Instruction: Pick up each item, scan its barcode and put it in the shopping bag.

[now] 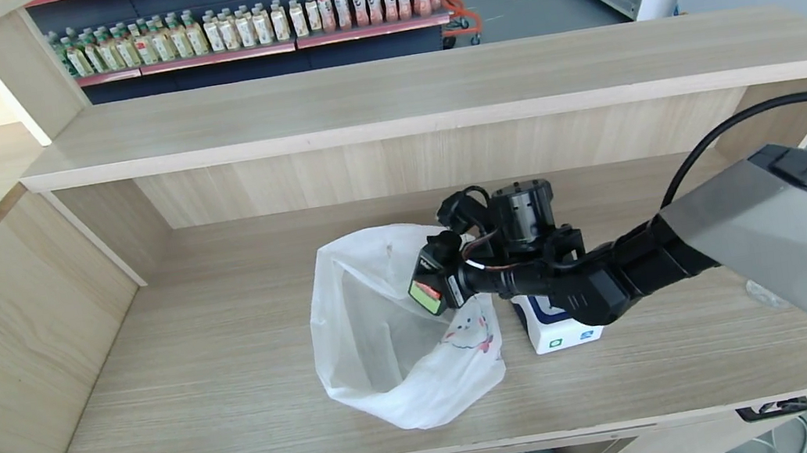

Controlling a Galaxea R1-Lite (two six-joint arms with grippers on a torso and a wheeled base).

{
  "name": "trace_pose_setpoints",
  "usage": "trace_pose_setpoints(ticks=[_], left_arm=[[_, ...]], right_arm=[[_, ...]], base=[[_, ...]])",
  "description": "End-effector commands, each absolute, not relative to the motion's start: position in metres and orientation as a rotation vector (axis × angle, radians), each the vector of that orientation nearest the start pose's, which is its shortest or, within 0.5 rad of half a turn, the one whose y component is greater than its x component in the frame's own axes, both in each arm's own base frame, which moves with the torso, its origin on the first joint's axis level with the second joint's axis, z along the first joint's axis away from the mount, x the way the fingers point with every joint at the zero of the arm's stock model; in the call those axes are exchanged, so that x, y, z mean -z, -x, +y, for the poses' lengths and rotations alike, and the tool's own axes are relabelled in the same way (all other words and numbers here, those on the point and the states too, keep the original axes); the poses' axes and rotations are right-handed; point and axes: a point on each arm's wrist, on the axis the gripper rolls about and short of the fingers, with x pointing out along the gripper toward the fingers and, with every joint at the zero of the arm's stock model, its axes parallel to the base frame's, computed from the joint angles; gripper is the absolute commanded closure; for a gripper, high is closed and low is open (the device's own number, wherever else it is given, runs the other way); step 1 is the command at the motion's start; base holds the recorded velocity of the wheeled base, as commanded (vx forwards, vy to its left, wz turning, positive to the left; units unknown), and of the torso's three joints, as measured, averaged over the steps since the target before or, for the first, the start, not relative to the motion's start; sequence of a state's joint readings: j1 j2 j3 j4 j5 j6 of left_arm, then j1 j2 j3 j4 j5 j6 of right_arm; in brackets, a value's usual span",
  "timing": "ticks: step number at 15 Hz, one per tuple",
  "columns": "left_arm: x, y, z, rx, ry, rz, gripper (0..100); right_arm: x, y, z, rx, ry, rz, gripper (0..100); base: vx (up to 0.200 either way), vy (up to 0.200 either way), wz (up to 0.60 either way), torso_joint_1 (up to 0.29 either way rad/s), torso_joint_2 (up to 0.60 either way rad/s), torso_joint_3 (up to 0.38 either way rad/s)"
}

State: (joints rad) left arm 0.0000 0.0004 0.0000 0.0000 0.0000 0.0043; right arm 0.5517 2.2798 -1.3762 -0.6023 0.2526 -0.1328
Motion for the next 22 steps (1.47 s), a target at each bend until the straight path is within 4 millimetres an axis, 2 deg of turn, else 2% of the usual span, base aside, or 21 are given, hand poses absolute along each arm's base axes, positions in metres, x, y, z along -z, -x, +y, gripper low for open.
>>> trace_pose_setpoints(ticks=[1, 9, 10, 13, 16, 18, 20, 22], left_arm=[[-0.075, 0.023, 0.0, 0.0, -0.005, 0.0, 0], [-0.075, 0.023, 0.0, 0.0, -0.005, 0.0, 0], [-0.075, 0.023, 0.0, 0.0, -0.005, 0.0, 0], [-0.075, 0.023, 0.0, 0.0, -0.005, 0.0, 0], [-0.075, 0.023, 0.0, 0.0, -0.005, 0.0, 0], [-0.075, 0.023, 0.0, 0.0, -0.005, 0.0, 0], [-0.075, 0.023, 0.0, 0.0, -0.005, 0.0, 0], [-0.075, 0.023, 0.0, 0.0, -0.005, 0.0, 0]], right_arm=[[-0.09, -0.393, 0.248, -0.822, 0.198, 0.273, 100], [-0.092, -0.396, 0.244, -0.831, 0.319, 0.214, 100], [-0.092, -0.396, 0.243, -0.832, 0.327, 0.214, 0], [-0.108, -0.392, 0.241, -0.829, 0.303, 0.191, 0], [-0.162, -0.377, 0.229, -0.8, 0.091, 0.168, 0], [-0.183, -0.365, 0.213, -0.772, 0.018, 0.178, 0], [-0.201, -0.346, 0.185, -0.733, -0.022, 0.177, 0], [-0.233, -0.322, 0.157, -0.685, -0.109, 0.137, 0]], base=[[0.0, 0.0, 0.0, 0.0, 0.0, 0.0], [0.0, 0.0, 0.0, 0.0, 0.0, 0.0], [0.0, 0.0, 0.0, 0.0, 0.0, 0.0], [0.0, 0.0, 0.0, 0.0, 0.0, 0.0], [0.0, 0.0, 0.0, 0.0, 0.0, 0.0], [0.0, 0.0, 0.0, 0.0, 0.0, 0.0], [0.0, 0.0, 0.0, 0.0, 0.0, 0.0], [0.0, 0.0, 0.0, 0.0, 0.0, 0.0]])
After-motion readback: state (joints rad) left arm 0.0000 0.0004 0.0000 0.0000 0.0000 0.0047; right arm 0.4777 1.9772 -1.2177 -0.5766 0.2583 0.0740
